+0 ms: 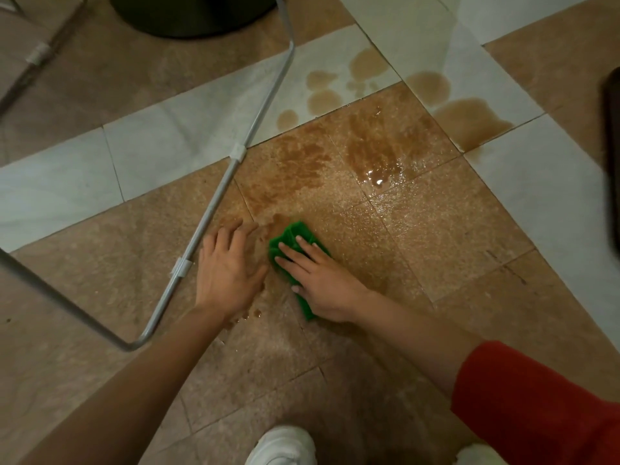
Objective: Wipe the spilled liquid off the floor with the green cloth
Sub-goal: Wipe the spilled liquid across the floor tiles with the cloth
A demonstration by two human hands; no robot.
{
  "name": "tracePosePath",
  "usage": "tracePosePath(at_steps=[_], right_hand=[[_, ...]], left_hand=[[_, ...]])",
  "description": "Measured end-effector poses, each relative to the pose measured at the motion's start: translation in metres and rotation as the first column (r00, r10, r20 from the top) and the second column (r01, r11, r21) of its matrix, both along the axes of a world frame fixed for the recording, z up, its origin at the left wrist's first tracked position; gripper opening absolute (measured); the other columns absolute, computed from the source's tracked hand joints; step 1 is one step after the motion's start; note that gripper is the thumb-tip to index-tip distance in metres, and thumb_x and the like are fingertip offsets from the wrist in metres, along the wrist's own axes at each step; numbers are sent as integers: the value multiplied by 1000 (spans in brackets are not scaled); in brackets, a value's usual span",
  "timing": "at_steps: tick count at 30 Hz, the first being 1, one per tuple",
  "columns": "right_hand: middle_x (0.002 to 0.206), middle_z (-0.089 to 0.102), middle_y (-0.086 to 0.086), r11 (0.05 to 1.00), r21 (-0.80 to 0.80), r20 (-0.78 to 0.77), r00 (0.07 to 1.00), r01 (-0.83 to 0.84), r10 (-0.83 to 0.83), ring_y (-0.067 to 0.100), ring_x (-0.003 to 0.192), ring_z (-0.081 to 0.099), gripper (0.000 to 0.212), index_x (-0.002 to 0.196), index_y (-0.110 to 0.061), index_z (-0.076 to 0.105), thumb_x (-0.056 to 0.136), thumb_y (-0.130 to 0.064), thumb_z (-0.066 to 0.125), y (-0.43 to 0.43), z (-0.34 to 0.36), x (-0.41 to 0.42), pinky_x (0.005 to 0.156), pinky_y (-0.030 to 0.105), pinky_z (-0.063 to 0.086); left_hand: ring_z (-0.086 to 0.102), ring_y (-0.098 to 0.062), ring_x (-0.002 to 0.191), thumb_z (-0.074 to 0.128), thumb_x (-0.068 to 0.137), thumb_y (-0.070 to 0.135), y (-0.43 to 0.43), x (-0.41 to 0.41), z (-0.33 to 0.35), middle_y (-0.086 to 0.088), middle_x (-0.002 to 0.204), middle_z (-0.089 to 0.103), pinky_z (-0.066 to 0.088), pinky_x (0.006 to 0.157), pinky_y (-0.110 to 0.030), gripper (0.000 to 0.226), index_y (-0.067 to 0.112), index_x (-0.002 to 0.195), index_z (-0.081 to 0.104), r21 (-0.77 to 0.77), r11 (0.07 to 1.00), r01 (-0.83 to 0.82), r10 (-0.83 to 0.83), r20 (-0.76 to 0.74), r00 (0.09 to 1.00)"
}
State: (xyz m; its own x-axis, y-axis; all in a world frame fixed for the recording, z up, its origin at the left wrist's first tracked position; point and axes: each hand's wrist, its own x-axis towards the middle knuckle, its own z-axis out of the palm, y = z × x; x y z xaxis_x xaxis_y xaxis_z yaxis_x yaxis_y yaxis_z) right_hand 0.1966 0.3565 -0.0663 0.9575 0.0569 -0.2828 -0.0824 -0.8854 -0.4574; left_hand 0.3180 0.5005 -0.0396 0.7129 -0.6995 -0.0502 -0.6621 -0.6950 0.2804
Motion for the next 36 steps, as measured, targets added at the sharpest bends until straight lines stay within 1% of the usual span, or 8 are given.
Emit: tracePosePath(at_steps=[3, 8, 14, 19, 22, 27, 30, 36], right_hand=[[159, -3, -4, 1000, -16, 4, 1000, -16, 16, 19, 145, -13, 57, 150, -24, 8, 100, -32, 33, -12, -1, -6, 112, 29, -13], [159, -11, -2, 971, -8, -59, 970, 237, -237, 22, 143, -19, 58, 151, -22, 3, 101, -31, 31, -28, 3, 14, 114, 34, -11], [158, -11, -5, 987, 116, -84, 991, 110, -101, 17, 144, -17, 61, 151, -23, 11, 99, -32, 41, -35, 12, 0, 111, 29, -9], [159, -7, -5, 976, 65, -18, 978, 208, -208, 17, 143, -19, 75, 148, -26, 19, 87, -38, 60, -68, 23, -17, 114, 37, -2], [159, -8, -3, 959, 31, -20, 960, 280, -279, 18, 144, -18, 75, 148, -25, 21, 86, -38, 61, -76, 23, -30, 117, 42, 1], [159, 0, 1, 939, -54, 34, 940, 340, -339, 20, 145, -13, 65, 148, -22, 24, 92, -38, 53, -80, 19, -43, 114, 35, -5], [159, 2, 1, 936, -116, 22, 943, 332, -332, 21, 145, -11, 68, 148, -22, 22, 91, -44, 51, -80, 15, -44, 116, 40, -5], [157, 15, 6, 896, -106, 43, 902, 431, -429, 24, 145, 5, 63, 147, -19, 24, 94, -45, 44, -81, 17, -45, 117, 38, 1]], left_hand=[[33, -30, 124, 71, 72, 28, 0, -3, -2, -8, 138, 42, 31, 102, -44, 69, 20, 134, 43, 9, 1000, -3, 4, -24, 1000], [33, -28, 121, 71, 71, 27, -7, -8, 0, -6, 136, 43, 32, 99, -41, 70, 21, 134, 42, 12, 999, 48, -48, -35, 998], [34, -25, 118, 63, 78, 29, -21, -19, -2, -5, 134, 45, 33, 97, -38, 63, 21, 136, 42, 1, 998, 66, -65, -72, 995], [41, -28, 116, 45, 83, 42, -46, -39, -10, -10, 128, 51, 36, 98, -39, 56, 17, 133, 45, -10, 992, 129, -129, -87, 988], [33, -31, 128, 39, 83, 53, -60, -46, -12, -11, 140, 42, 31, 106, -45, 64, 21, 138, 39, 5, 985, 171, -170, -61, 983], [8, -32, 142, 28, 88, 64, -85, -62, -19, -18, 154, 9, 13, 114, -42, 81, 13, 148, 8, 164, 967, 195, -183, -86, 979], [-4, -37, 142, 25, 94, 54, -91, -67, -26, -23, 154, -3, 6, 115, -43, 76, 7, 147, -1, 260, 950, 172, -161, -62, 985], [-9, -40, 140, 25, 99, 35, -110, -63, -25, -23, 154, -5, -5, 113, -46, 61, 6, 147, -1, 214, 972, 101, -82, -95, 992]])
